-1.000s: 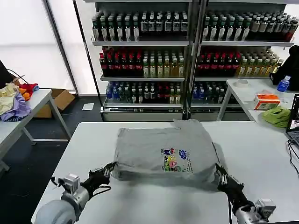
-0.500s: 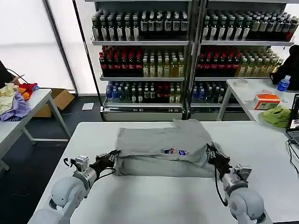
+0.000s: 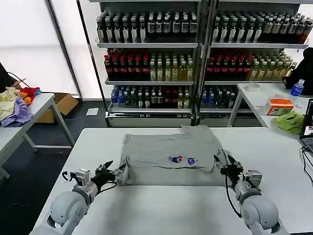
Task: Fold and organize the clothes.
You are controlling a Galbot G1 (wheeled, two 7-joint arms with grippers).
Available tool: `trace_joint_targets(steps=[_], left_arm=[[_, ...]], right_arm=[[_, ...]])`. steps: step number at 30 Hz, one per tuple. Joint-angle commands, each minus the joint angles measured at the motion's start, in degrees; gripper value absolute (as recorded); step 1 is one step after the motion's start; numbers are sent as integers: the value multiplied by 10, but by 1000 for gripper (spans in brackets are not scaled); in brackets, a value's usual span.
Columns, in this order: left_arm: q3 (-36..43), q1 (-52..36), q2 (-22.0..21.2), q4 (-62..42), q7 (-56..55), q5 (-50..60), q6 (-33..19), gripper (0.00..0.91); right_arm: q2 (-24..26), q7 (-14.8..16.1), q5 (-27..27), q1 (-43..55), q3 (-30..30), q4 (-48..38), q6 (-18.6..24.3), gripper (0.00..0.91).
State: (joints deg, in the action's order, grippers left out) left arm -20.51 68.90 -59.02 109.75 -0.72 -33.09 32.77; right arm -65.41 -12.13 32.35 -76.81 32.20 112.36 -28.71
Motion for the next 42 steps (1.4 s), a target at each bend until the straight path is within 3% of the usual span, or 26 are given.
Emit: trace_joint_targets(steps=[1,3,4,5,6,7,8,9,10,11,31,42], left_arm=[[11,79,-25,44,-17,42,2,907],[18,79,-31,35,-16,56,2,907],[19,79,-32,30,-16,59,2,907],[21,78,-35,26,-16,61,2,907],[22,77,-37,22,-17,64,2,887],[22,77,-39,17,-17,63,2,554],[23,75,-41,13,-17,63,2,373],[24,74,-42,10,-18,63,1,121],[25,73,-44,9,-18,63,1,30],[27,71,-46,5,-19,63,1,10],[13,106,-49,24,-45,70,-23,10],[-72,255,-27,137,-39,74,-9,10]], right_arm=[[-14,-26,-25,-101,47,24,-29,907],[-17,-22,-24,-110,48,24,-28,907],[-17,-19,-24,-112,47,25,-27,816],[-19,-16,-24,-114,44,26,-25,574],[-21,-17,-24,-113,42,27,-24,50],[-24,-17,-25,-111,38,27,-24,0],[-25,-18,-26,-108,35,26,-23,0],[-26,-19,-31,-104,31,25,-21,0],[-28,-20,-36,-100,28,24,-20,0],[-28,-20,-38,-98,25,24,-18,0],[-25,-16,-36,-114,11,49,-7,0],[-36,-5,-48,-254,24,151,-3,0]])
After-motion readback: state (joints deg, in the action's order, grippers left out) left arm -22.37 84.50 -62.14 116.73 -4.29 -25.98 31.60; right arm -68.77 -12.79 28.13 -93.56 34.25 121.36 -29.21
